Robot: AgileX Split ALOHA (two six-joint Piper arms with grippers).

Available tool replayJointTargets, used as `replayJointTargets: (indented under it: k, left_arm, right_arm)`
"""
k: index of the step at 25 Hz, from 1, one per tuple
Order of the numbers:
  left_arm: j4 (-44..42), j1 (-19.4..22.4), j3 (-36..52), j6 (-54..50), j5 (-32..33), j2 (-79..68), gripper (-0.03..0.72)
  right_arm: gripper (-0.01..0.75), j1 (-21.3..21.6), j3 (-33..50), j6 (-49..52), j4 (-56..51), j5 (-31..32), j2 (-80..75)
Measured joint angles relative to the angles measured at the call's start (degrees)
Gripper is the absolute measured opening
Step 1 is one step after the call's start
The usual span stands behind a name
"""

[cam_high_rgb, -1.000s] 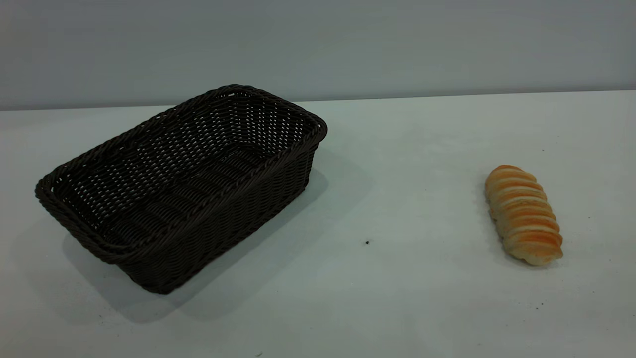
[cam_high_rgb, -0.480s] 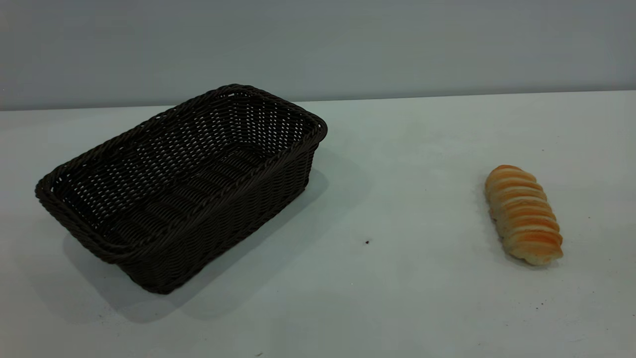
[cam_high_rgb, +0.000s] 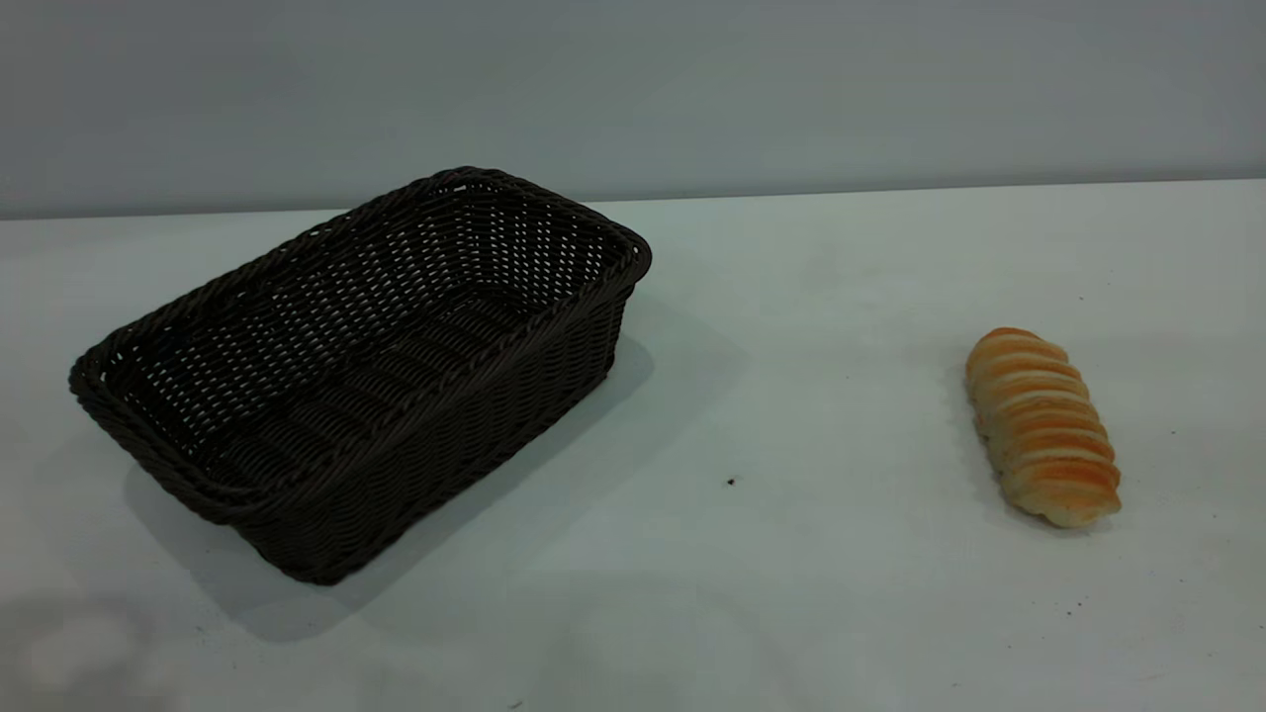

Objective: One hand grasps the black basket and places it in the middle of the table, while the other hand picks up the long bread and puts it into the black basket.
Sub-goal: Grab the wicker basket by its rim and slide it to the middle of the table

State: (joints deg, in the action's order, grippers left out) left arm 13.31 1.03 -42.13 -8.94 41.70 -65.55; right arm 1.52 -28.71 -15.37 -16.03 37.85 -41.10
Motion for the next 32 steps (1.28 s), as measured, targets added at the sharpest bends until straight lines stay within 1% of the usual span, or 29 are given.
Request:
replayJointTargets:
  k: [5,8,14,22,28,32]
  left_arm:
    - [0.9,0.0,0.0,-9.1,-7.9,-7.6,0.541]
    - [1.1,0.0,-0.3,-12.4,-11.0,-12.9,0.541]
    - [1.2,0.0,-4.2,-15.4,-12.8,-23.4,0.541]
    - [1.4,0.0,-10.1,-17.9,-12.5,-34.5,0.541]
    - [1.4,-0.4,-11.1,-19.3,-12.7,-38.3,0.541]
    - [2.9,-0.6,-11.4,-19.9,-15.2,-41.8,0.541]
  right_arm:
    - [0.371,0.0,0.0,-0.1,-0.2,0.0,0.1]
    - [0.371,0.0,0.0,-0.1,-0.2,0.0,0.1]
    - [0.371,0.0,0.0,-0.1,-0.2,0.0,0.1]
    - [0.371,0.0,0.0,-0.1,-0.2,0.0,0.1]
    - [0.371,0.0,0.0,-0.2,-0.3,0.0,0.1]
    - [0.371,0.0,0.0,-0.2,-0.3,0.1,0.1]
